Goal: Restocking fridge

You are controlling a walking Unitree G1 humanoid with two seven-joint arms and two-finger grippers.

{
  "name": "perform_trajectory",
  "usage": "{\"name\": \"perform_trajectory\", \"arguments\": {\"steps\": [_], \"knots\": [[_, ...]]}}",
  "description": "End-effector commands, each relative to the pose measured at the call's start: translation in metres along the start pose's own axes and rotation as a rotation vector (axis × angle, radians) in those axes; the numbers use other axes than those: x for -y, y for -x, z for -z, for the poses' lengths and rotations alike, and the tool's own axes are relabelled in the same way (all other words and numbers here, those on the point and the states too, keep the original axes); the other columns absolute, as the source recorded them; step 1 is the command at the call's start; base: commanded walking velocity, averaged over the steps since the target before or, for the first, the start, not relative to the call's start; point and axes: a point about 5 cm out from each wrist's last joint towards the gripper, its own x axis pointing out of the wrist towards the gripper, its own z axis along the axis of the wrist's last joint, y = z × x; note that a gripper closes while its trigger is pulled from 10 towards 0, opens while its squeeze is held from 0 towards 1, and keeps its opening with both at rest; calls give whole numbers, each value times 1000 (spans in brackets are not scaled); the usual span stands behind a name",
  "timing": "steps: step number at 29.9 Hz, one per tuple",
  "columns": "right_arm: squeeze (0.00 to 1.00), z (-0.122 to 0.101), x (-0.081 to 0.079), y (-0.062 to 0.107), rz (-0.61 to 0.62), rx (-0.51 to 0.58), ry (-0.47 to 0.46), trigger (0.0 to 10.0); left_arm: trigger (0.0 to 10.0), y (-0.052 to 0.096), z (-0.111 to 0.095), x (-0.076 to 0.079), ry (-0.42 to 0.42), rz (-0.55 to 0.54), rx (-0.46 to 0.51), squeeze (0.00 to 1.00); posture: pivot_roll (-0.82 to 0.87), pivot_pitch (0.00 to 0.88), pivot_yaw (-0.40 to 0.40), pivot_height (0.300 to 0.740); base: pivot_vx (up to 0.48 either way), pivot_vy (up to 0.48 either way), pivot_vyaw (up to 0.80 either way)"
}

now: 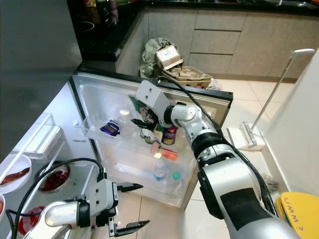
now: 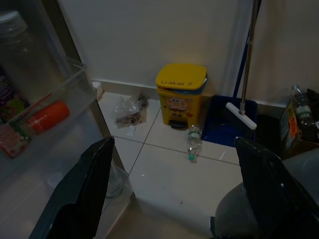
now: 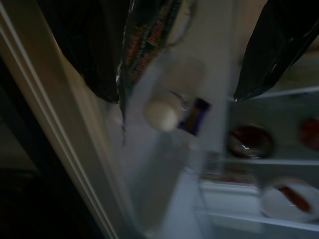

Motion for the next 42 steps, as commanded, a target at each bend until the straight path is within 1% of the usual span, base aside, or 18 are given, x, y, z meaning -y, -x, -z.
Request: {"name": "perform_trajectory", "arguments": {"steps": [1, 5, 13, 17, 18, 19, 22, 25, 28, 29, 30, 31, 33, 35, 37, 38, 40, 42], "knots": [[0, -6, 3, 5, -39, 71, -49, 10000, 10000, -7, 3, 0, 11, 15, 16, 0, 60, 0, -23, 740, 0, 0, 0], [0, -11, 7, 10, -51, 127, -77, 10000, 10000, -9, 3, -2, 7, 18, 18, 0, 61, 0, -22, 740, 0, 0, 0], [0, -27, 40, 45, 107, 275, -87, 10000, 10000, -15, 5, -8, -2, 16, 27, 0, 59, 0, -21, 740, 0, 0, 0], [0, -20, 64, 91, 306, 313, -77, 10000, 10000, -18, 9, -9, 0, 16, 29, 0, 47, 0, -25, 740, 0, 0, 0], [0, -20, 64, 91, 306, 313, -77, 10000, 10000, -18, 9, -9, 0, 16, 29, 0, 47, 0, -25, 740, 0, 0, 0], [0, -10, 73, 119, 422, 311, -74, 10000, 10000, -19, 11, -9, 0, 15, 31, 0, 46, 0, -27, 740, 0, 0, 0], [0, -7, 77, 132, 479, 312, -73, 10000, 10000, -20, 11, -9, 1, 14, 32, 0, 41, 0, -24, 740, 0, 0, 0], [0, 5, 91, 185, 747, 296, -75, 10000, 10000, -20, 13, -10, 2, 9, 34, 0, 35, 0, -26, 740, 0, 0, 0], [0, 10, 94, 203, 830, 291, -85, 10000, 10000, -20, 14, -11, 1, 8, 34, 0, 33, 0, -26, 740, 0, 0, 0], [0, 18, 95, 222, 924, 268, -97, 10000, 10000, -20, 14, -11, 0, 8, 35, 0, 31, 0, -27, 740, 0, 0, 0], [0, 29, 95, 247, 1040, 231, -120, 10000, 10000, -21, 15, -11, -2, 9, 35, 0, 28, 0, -28, 740, 0, 0, 0], [0, 29, 95, 247, 1040, 231, -120, 10000, 10000, -21, 15, -11, -2, 9, 35, 0, 28, 0, -28, 740, 0, 0, 0], [0, 59, 84, 295, 1259, 131, -188, 10000, 10000, -21, 16, -11, -5, 10, 35, 0, 21, 0, -29, 740, 0, 0, 0], [0, 76, 74, 312, 1346, 76, -227, 10000, 10000, -21, 17, -12, -6, 10, 33, 0, 18, 0, -28, 740, 0, 0, 0], [0, 76, 74, 312, 1346, 76, -227, 10000, 10000, -21, 17, -12, -6, 10, 33, 0, 18, 0, -28, 740, 0, 0, 0], [0, 100, 57, 326, 1435, 4, -297, 10000, 10000, -21, 18, -12, -6, 9, 32, 0, 15, 0, -27, 740, 0, 0, 0], [0, 100, 57, 326, 1435, 4, -297, 10000, 10000, -21, 18, -12, -6, 9, 32, 0, 15, 0, -27, 740, 0, 0, 0], [0, 147, 17, 337, 1535, -124, -457, 10000, 10000, -22, 20, -12, -6, 6, 30, 0, 16, 0, -27, 740, 0, 0, 0]]}}
